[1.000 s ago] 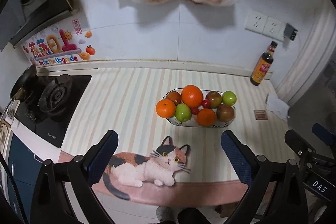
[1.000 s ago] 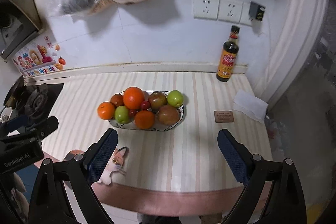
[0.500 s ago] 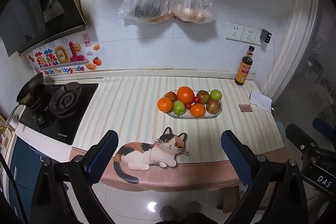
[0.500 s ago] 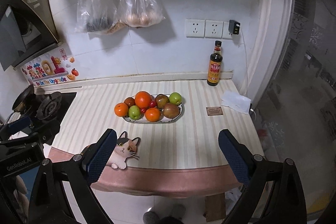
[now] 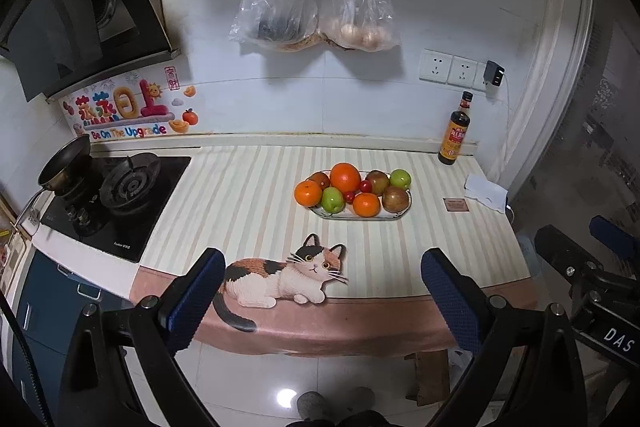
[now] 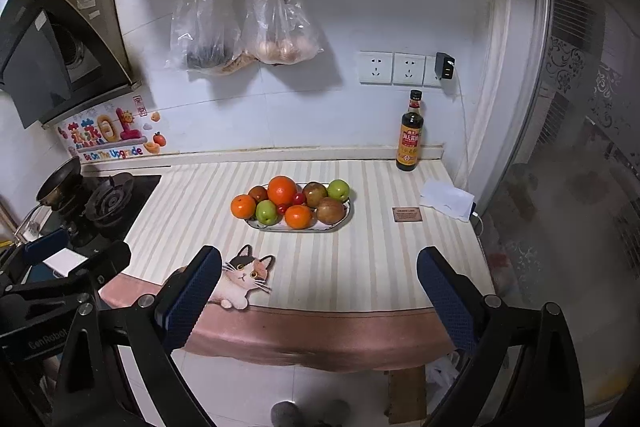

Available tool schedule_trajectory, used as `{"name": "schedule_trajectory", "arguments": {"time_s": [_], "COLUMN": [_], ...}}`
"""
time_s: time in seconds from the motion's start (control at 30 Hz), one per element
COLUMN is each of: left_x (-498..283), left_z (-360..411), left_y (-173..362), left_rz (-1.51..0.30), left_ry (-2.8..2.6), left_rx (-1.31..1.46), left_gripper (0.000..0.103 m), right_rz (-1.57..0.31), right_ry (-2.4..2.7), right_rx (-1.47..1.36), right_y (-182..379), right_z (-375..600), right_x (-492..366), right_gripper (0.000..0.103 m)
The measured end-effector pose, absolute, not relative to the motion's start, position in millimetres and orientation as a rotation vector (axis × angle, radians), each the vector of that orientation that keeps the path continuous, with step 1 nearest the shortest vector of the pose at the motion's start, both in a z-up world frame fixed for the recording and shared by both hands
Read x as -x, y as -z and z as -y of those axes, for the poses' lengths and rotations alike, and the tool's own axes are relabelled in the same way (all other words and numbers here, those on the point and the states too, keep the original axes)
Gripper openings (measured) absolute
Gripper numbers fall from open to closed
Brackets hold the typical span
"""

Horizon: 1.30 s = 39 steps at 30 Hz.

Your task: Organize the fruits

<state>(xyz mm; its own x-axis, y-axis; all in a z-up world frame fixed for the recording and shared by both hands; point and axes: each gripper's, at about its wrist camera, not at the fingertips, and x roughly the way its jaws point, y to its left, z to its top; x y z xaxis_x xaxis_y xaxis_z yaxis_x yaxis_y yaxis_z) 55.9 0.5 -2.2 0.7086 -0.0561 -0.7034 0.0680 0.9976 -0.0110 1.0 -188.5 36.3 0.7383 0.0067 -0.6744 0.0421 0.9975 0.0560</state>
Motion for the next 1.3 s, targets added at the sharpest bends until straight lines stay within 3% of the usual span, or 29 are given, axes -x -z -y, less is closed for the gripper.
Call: {"name": "schedule_trajectory", "arguments": {"time_s": [1.3], "left_x": [-191.1], "left_z": [12.0], "left_y": [46.4], "left_rz": [-0.901], "left_ry": [-0.025], "left_rx": [-0.052], "left_gripper": [0.103], "right_rz": [-0.876], "right_ry": [0.04], "right_rx": [-0.05], "right_y": [27.3], "right_z": [200.4], "right_x": [-155.4], "right_gripper": [0.101]}}
